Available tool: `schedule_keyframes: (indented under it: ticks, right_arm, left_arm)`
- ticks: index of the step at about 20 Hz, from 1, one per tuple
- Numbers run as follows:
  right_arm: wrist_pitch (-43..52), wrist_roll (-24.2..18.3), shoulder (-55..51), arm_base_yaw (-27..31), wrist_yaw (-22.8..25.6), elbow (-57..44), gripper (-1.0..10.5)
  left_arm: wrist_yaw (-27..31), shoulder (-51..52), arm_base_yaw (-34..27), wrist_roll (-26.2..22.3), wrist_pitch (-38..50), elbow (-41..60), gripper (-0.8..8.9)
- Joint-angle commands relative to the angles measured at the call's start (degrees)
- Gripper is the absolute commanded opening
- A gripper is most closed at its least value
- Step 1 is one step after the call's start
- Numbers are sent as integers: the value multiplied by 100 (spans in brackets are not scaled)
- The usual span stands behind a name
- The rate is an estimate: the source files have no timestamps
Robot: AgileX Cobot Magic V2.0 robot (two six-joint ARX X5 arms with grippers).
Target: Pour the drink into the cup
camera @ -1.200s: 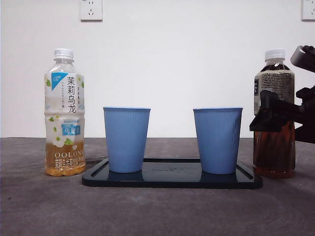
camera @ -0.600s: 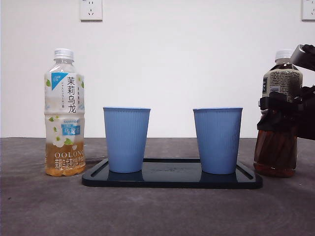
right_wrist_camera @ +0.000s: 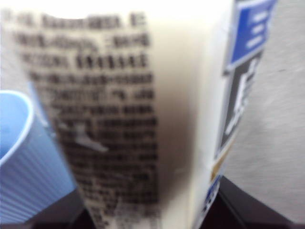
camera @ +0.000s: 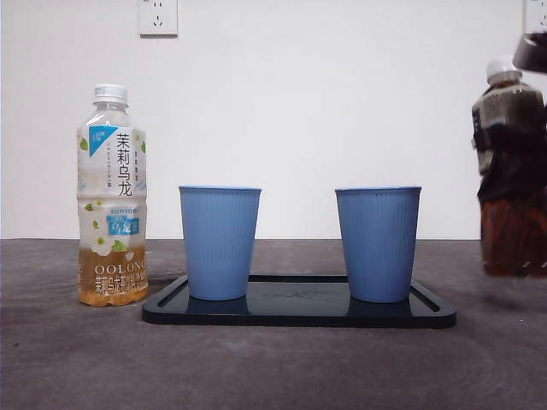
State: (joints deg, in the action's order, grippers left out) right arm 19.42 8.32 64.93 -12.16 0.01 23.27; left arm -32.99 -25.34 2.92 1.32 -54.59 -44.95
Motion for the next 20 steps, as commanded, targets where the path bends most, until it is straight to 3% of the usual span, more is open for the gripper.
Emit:
schedule_keyframes:
  ticks: [1,5,8,10,20]
  right_arm:
    - [-1032,-800,-254,-46,308,815,159]
    - [-2892,-2155,-269,-267,1021,1899,159]
    - [-3528,-2994,-267,-531,1611,2306,159]
    - [-3748,-3460,-264,-739,2028,2459,159]
    - [-4181,-5630,356,-1637,4144,2857,159]
  left_arm:
    - [-24,-11,11,-90,57,-107,437]
    - [-337,-9,22,-90,83,-107,437]
    - [-848,-9,87,-79,302,-107,437]
    - [-1108,-9,142,-66,417,-107,437]
    - [-1200,-9,595,-44,623,-107,437]
